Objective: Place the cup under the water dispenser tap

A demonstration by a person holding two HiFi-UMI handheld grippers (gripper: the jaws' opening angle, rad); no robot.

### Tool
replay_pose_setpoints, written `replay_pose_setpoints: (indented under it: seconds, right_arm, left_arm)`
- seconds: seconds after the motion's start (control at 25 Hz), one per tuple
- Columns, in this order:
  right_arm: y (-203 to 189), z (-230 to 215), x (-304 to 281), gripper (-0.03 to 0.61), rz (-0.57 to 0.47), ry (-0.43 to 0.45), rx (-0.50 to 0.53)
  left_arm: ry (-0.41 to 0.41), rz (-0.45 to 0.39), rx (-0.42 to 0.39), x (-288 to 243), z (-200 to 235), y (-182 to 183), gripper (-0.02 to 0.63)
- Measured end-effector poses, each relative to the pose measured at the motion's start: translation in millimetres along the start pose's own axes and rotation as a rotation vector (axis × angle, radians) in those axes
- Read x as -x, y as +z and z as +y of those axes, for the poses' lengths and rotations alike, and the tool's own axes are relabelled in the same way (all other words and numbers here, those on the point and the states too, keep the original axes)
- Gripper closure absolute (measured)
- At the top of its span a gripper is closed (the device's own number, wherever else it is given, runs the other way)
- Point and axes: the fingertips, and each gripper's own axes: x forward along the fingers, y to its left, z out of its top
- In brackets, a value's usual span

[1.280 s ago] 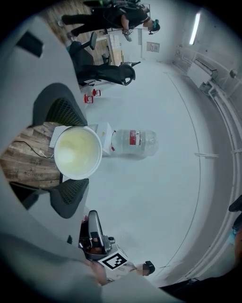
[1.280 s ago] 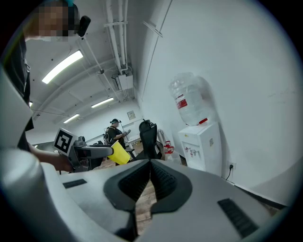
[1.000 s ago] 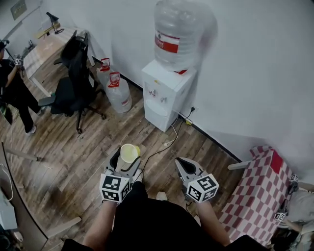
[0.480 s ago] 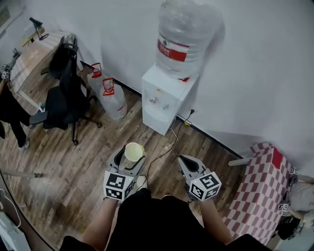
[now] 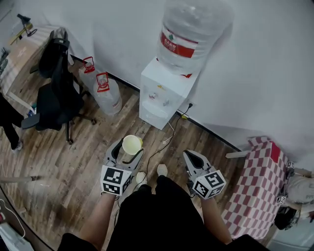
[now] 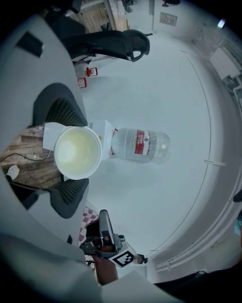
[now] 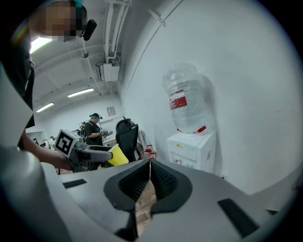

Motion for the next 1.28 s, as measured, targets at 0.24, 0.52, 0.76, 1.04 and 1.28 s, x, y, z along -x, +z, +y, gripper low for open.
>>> replay_pose_setpoints:
  seconds: [0.24, 0.52, 0.76, 1.04, 1.28]
  right_arm:
    - [-3, -20, -18, 0.555, 0.021, 0.008, -0.012]
    - [-4, -54, -63, 0.555, 0.052, 0.058, 0.023]
    - [-7, -97, -123, 0.555, 0.090, 0.105, 0.092]
    - [-31, -118, -187, 0.555, 0.135, 0.175, 0.108]
    - [-63, -137, -229, 0.555, 0.172, 0.208, 0.137]
  left_arm:
    - [0.017, 0.025, 0.020, -23, 8, -9, 0.256]
    - [0.049, 0.064, 0.053, -85, 21, -22, 0.256]
    - [0.076, 0.092, 0.071, -162, 41, -40, 0.256]
    - [0.085, 0.120, 0.053, -241, 67, -72, 0.256]
    - [0.092, 0.175, 0.053, -293, 83, -118, 0.256]
